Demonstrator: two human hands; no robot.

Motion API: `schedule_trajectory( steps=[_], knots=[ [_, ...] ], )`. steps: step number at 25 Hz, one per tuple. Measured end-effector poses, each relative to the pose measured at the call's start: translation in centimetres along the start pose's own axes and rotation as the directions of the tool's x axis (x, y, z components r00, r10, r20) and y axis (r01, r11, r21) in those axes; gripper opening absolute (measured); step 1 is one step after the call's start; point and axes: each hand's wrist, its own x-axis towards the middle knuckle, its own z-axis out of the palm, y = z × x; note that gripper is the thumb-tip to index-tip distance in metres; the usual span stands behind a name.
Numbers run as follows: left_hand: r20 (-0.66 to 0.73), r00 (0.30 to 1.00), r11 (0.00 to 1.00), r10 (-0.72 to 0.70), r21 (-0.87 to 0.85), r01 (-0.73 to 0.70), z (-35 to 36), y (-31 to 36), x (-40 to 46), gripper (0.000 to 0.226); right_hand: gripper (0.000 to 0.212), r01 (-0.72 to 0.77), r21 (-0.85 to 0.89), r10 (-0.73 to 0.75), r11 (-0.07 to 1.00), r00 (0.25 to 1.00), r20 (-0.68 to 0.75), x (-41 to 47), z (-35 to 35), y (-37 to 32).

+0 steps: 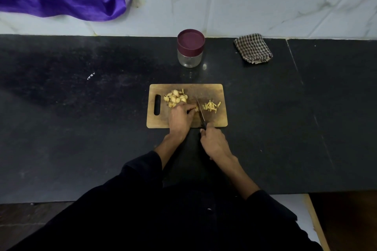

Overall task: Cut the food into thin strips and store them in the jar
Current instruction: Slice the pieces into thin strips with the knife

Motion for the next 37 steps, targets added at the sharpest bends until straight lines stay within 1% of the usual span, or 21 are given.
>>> schedule_trajectory(
  steps=[12,17,21,26,29,35,37],
  knots=[
    [0.003,1.000,1.000,-0.010,0.007,0.010,0.1,0.0,0.1,0.021,0.028,0.017,-0.010,-0.017,1.000,1.000,0.004,0.3,0.1,0.1],
    [-0.005,1.000,1.000,0.007,0.018,-0.006,0.1,0.0,-0.1,0.021,0.027,0.023,-0.008,-0.023,1.000,1.000,0.006,0.3,0.1,0.2],
    [-0.013,1.000,1.000,-0.002,0.004,0.002,0.1,0.0,-0.1,0.020,0.025,0.036,0.018,-0.035,0.999,0.999,-0.029,0.3,0.1,0.1],
    [-0.023,1.000,1.000,-0.006,-0.023,0.005,0.3,-0.1,0.0,0.019,0.023,0.039,0.015,-0.038,0.999,0.999,-0.025,0.4,0.2,-0.1],
    [-0.024,1.000,0.999,0.000,-0.033,-0.001,0.3,-0.1,0.0,0.018,0.024,0.025,-0.004,-0.025,1.000,1.000,-0.003,0.4,0.0,-0.3],
    [-0.021,1.000,0.999,0.005,-0.039,-0.006,0.1,-0.1,0.1,0.018,0.033,-0.055,-0.029,0.057,0.998,0.997,0.059,1.0,-0.9,-1.9],
    [-0.025,1.000,0.999,0.004,-0.037,-0.005,0.1,0.0,0.0,0.018,0.032,-0.055,-0.032,0.057,0.998,0.997,0.058,1.1,-0.7,-1.9]
  ],
)
